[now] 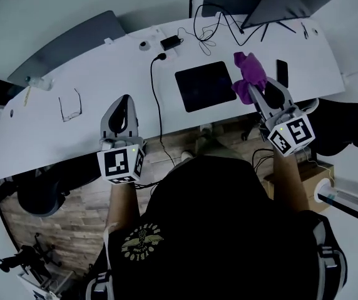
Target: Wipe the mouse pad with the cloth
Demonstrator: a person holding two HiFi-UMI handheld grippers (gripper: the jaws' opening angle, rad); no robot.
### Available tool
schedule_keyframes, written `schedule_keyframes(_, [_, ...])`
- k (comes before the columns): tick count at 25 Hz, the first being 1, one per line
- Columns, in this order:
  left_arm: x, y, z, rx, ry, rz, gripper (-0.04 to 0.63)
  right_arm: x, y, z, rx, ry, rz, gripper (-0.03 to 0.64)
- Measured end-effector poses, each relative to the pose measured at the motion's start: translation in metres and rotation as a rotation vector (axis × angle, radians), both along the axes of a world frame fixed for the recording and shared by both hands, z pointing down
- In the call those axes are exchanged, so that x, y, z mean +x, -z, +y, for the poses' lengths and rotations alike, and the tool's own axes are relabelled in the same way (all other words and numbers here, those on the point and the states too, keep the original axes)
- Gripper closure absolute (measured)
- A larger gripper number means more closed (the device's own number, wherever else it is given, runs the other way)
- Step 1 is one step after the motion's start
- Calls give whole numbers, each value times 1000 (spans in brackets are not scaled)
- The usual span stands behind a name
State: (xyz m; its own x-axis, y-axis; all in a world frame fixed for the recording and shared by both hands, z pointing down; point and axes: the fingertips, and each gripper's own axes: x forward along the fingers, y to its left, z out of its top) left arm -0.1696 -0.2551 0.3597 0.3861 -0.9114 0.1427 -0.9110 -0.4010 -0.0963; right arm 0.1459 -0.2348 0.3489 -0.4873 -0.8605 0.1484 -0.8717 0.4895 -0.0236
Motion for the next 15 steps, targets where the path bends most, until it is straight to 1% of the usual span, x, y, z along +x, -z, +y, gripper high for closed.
schedule_keyframes(2, [0,-3,-11,-7,14,0,594,-3,-5,-15,-20,24,-34,515])
schedule_keyframes(4, [3,-8,-16,-17,25,-1,594,-9,-17,-28,-39,49,-33,515])
schedule_keyframes(9, [4,-15,-32,-28,56,-21,594,-36,-66,-63,-103,144,-58,515])
schedule_keyframes(12, [4,-21,-35,-46,89,-25,594,-52,-98,-81,-164,207,-42,515])
schedule_keyframes(15, [6,-28,-42,-65,107,-29,594,-58,-129,-97,-213,240,-23,515])
